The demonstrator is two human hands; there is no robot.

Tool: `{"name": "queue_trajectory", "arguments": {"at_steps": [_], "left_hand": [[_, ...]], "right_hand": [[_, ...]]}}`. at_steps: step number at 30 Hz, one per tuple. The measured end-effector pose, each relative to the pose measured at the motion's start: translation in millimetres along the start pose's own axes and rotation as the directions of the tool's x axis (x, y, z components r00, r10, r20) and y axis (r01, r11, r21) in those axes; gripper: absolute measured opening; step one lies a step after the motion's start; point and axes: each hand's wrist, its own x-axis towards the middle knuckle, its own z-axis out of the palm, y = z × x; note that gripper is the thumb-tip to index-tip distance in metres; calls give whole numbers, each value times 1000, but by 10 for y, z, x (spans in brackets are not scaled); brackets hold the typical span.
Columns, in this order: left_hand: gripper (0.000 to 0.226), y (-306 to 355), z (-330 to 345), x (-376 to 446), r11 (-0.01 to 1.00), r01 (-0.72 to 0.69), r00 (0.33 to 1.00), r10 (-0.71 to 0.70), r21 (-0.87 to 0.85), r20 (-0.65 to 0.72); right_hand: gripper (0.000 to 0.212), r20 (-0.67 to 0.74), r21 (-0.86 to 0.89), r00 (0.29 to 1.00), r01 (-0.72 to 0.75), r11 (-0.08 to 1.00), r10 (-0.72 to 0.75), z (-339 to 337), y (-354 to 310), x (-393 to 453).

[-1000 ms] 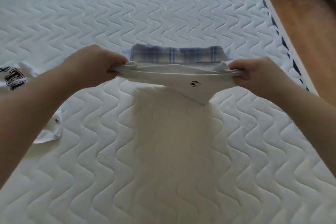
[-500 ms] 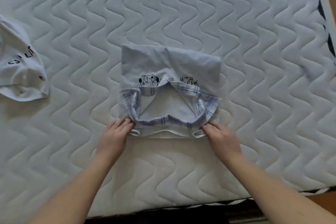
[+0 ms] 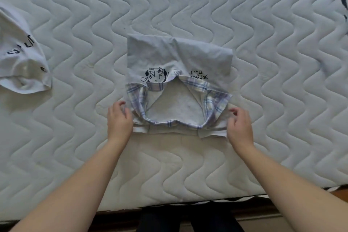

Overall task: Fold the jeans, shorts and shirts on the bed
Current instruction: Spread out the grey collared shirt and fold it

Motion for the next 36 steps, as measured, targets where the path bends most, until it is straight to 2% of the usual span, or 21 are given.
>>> {"name": "queue_trajectory", "arguments": {"at_steps": [3,7,10,12,14,17,18,20,22,23,25,27,29,31,32,34,36], "left_hand": [[30,92,0,336,995,63,998,-62,-72,24],[39,287,-12,784,999,-30,993,33,-27,113],[50,451,-1,1106,1000,-16,980,18,-10,199],[57,550,5,1319,1000,-11,984,11,-6,179],[64,648,6,1524,999,37,985,-31,-38,167],[69,782,12,1815,974,146,974,-112,-173,196],[69,823,3,1908,962,173,970,-128,-213,208],[67,889,-21,2089,944,206,958,-142,-257,249],[64,935,-47,2240,952,223,941,-155,-211,299],[59,948,-48,2301,961,218,933,-154,-171,325],[51,967,-50,2393,978,189,920,-146,-85,365],[53,958,-49,2466,984,171,915,-138,-54,379],[50,941,-56,2521,981,172,914,-126,-87,385],[25,941,-74,2522,951,187,909,-73,-245,410],[12,938,-80,2513,927,203,908,-59,-314,414],[9,931,-85,2479,893,228,914,-58,-389,402],[10,921,-88,2462,874,255,913,-76,-413,402]], "right_hand": [[27,22,148,986,-164,975,162,-18,-146,381],[40,118,329,962,-271,905,246,3,-392,925],[48,236,407,922,-381,830,307,34,-563,1265],[50,270,426,904,-422,801,332,52,-647,1443],[42,277,483,893,-448,752,354,52,-721,1584],[32,317,586,854,-519,622,413,17,-817,1781],[34,335,588,839,-542,601,429,-3,-842,1840],[47,342,504,829,-559,658,441,-32,-869,1969],[62,319,409,831,-554,725,456,-50,-894,2075],[63,324,402,825,-562,723,462,-50,-911,2117],[50,366,421,798,-601,679,479,-40,-974,2172],[31,403,438,765,-643,628,503,-16,-1027,2212],[19,386,503,780,-626,596,493,-8,-1049,2232],[6,309,605,858,-511,611,411,-16,-1041,2220],[6,257,638,909,-415,648,330,-35,-1025,2200],[13,193,654,963,-268,707,187,-45,-969,2150],[17,208,663,959,-284,693,195,-33,-927,2137]]}}
